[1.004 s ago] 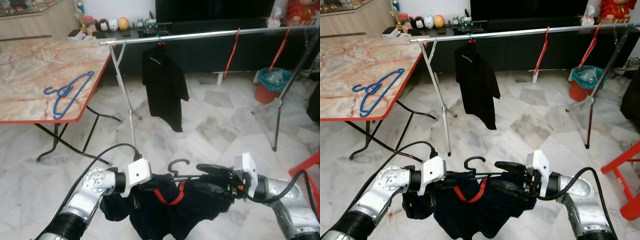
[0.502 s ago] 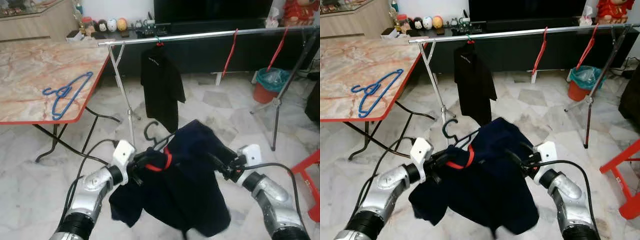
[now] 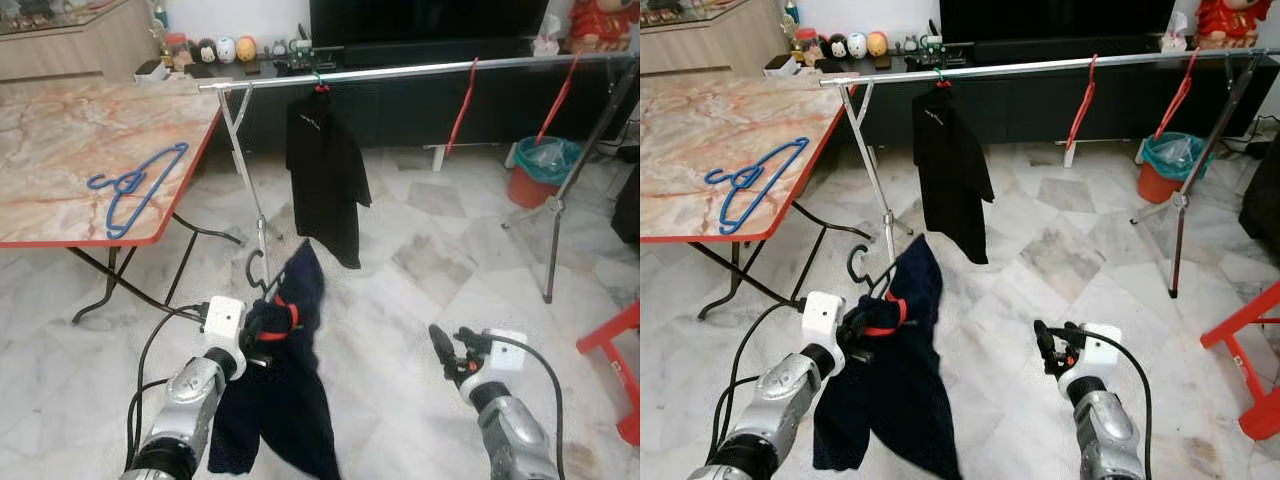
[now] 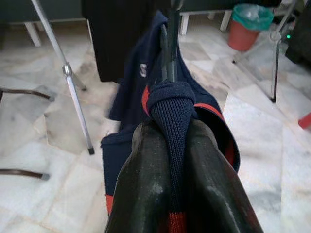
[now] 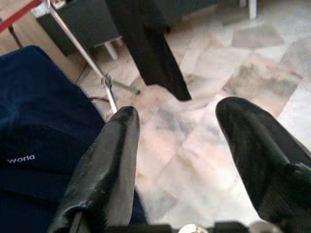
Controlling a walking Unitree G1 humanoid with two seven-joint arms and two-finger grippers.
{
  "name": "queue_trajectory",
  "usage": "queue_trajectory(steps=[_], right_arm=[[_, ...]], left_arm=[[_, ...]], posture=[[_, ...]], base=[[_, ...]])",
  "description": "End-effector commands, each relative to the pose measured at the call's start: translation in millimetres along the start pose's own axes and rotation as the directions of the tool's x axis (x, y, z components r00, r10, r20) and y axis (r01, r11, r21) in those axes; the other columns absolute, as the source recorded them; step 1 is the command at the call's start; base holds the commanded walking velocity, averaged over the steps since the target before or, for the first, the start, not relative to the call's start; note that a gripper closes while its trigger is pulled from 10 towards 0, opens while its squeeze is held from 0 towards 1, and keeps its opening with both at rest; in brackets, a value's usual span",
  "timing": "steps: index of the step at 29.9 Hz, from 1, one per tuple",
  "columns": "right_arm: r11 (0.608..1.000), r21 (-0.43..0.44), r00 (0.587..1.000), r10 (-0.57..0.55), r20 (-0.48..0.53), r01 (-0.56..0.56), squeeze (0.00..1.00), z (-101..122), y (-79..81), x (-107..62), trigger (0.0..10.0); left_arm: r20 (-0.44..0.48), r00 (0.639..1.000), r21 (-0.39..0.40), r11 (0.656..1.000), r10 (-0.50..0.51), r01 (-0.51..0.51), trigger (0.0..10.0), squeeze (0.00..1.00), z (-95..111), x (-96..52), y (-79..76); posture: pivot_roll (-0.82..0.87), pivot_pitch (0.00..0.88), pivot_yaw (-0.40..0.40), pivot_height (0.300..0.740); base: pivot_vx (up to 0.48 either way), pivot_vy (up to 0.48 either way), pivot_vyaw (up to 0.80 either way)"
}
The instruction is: Hang hanger
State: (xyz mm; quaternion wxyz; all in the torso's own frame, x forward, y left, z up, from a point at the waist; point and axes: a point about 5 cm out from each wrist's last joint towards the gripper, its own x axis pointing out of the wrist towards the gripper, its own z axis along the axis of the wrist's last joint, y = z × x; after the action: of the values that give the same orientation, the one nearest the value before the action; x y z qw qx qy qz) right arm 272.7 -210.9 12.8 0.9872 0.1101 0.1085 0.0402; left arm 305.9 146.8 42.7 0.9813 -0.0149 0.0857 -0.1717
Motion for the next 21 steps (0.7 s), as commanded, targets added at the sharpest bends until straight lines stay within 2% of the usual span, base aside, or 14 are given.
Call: queue_trajectory(steps=[1, 7, 21], right_arm=[[1.0, -0.012, 1.0, 0.002, 0.014, -0.002, 0.0, 3.8, 0.6, 2.9, 10.0], [0.999, -0.027, 0.998, -0.023, 0.056, 0.024, 0.0, 15.9, -5.6, 7.5, 10.0], [1.0, -0.031, 0.997, 0.004, 0.076, -0.002, 0.0, 16.6, 2.1, 10.4, 10.0]], left_arm=[[0.038, 0.999, 0.018, 1.0, 0.0, -0.001, 10.0, 0.0, 8.3, 3.9, 0.1], [0.047, 0.999, 0.022, 1.0, 0.006, -0.007, 10.0, 0.0, 9.6, 6.9, -1.9], [0.058, 0.998, 0.034, 0.999, 0.013, -0.015, 10.0, 0.0, 13.1, 9.4, 1.3]], posture=[[0.0, 0.003, 0.062, 0.74], [-0.01, 0.002, 0.061, 0.74], [0.0, 0.0, 0.06, 0.74]], base=[[0.0, -0.375, 0.0], [0.0, -0.372, 0.0], [0.0, -0.353, 0.0]])
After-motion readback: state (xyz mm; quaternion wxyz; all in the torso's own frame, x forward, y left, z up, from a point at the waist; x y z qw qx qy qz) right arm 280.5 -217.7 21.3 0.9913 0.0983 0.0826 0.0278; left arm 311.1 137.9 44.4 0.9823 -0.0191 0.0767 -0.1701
